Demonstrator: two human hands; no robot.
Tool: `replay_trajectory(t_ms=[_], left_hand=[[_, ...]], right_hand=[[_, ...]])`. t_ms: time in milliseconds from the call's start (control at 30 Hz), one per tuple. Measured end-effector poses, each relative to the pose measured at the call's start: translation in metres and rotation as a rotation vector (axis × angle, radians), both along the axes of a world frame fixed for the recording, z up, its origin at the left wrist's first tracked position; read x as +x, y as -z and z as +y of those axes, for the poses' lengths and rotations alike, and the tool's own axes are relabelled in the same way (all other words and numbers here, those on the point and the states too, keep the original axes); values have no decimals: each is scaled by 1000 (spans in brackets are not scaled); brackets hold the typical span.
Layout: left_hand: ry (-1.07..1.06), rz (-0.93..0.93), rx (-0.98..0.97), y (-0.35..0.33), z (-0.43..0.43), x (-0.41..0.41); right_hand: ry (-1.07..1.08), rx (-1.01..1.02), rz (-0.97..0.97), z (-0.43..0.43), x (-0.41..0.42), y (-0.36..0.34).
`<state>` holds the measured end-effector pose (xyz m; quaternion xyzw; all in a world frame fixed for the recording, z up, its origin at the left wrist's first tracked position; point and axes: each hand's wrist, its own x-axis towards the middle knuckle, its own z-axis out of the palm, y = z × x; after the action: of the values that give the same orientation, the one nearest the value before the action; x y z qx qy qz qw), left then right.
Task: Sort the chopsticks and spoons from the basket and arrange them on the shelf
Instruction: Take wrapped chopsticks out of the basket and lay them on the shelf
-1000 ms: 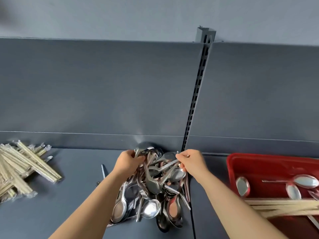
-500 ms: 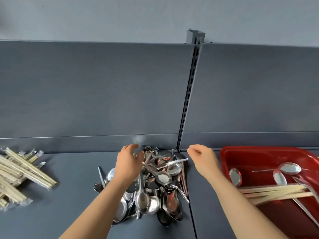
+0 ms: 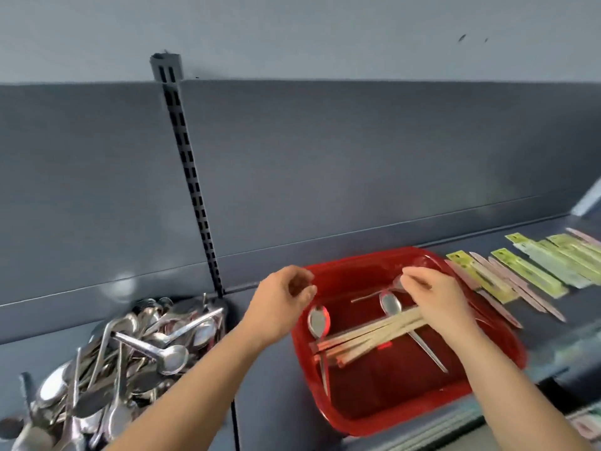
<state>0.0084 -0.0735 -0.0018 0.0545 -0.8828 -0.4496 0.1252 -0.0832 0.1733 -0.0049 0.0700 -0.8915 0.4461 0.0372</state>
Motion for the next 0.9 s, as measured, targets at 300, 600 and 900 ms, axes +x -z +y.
replay_trajectory(t_ms=[300, 600, 900], left_hand=[[215, -429, -297, 47, 93, -84], [263, -501, -364, 66, 106, -102], [227, -605, -394, 64, 101, -96]], right_hand=[[-47, 145, -313, 95, -37, 30], [-247, 241, -351, 100, -54, 43], [-316, 344, -378, 91, -58, 55]])
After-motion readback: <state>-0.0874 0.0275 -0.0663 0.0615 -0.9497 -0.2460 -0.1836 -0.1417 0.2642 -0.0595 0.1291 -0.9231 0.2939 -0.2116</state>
